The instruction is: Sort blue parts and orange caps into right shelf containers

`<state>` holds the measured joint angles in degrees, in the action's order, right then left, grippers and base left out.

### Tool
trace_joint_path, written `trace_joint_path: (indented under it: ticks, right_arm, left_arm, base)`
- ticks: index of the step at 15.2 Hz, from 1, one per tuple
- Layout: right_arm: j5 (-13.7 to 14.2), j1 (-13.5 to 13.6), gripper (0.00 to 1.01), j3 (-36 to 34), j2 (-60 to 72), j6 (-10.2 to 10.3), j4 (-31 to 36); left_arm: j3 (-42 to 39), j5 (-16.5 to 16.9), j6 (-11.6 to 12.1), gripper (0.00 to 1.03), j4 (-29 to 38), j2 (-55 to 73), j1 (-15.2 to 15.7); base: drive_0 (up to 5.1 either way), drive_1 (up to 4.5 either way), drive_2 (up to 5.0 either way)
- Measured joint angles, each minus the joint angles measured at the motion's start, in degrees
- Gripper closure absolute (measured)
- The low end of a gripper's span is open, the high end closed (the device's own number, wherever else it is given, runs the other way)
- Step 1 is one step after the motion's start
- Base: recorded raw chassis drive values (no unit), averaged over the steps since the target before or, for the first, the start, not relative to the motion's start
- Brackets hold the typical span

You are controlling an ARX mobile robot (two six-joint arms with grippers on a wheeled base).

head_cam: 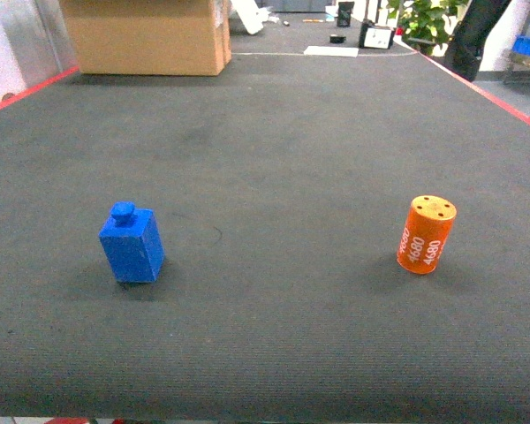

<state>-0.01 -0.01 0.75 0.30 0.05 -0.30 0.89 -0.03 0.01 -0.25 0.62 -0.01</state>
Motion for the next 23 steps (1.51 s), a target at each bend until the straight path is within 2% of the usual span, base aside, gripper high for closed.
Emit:
trace_joint_path:
  ticks: [23]
  right_arm:
    - [0.00, 0.00, 0.03, 0.00, 0.00, 0.00, 0.00]
  left_arm:
    - [0.00, 0.00, 0.02, 0.05, 0.00, 0.00, 0.00]
  base:
    - [0.0, 0.00, 0.0]
